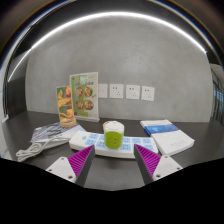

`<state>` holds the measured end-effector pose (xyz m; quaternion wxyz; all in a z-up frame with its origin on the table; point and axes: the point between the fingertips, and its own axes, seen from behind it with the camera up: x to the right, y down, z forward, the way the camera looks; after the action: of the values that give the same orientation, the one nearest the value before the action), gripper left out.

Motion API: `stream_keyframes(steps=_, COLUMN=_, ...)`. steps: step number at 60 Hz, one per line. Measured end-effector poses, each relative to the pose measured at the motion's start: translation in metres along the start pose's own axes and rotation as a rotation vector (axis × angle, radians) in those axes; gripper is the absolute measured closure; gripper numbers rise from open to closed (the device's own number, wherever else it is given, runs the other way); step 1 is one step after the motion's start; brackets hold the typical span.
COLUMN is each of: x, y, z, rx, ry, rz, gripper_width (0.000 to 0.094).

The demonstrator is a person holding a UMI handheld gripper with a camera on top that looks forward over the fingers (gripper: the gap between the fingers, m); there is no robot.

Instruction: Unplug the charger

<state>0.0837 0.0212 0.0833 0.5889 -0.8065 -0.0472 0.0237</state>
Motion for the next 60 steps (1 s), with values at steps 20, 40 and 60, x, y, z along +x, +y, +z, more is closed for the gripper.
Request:
stream_keyframes(steps=20, x=0.006, y=-0.011, z=0.105, rx=0.037, ry=0.157, rz=0.025, gripper_width=0.0457)
stream_keyframes(steps=40, x=0.023, y=-0.144, z=0.044, rx=0.285, ry=0.149, rz=-0.035, gripper_width=0.0568)
stream_keyframes(steps=60, x=0.197, y=-0.092, z=0.047, rx=0.102, ry=0.244, rz=-0.041, gripper_width=0.0568)
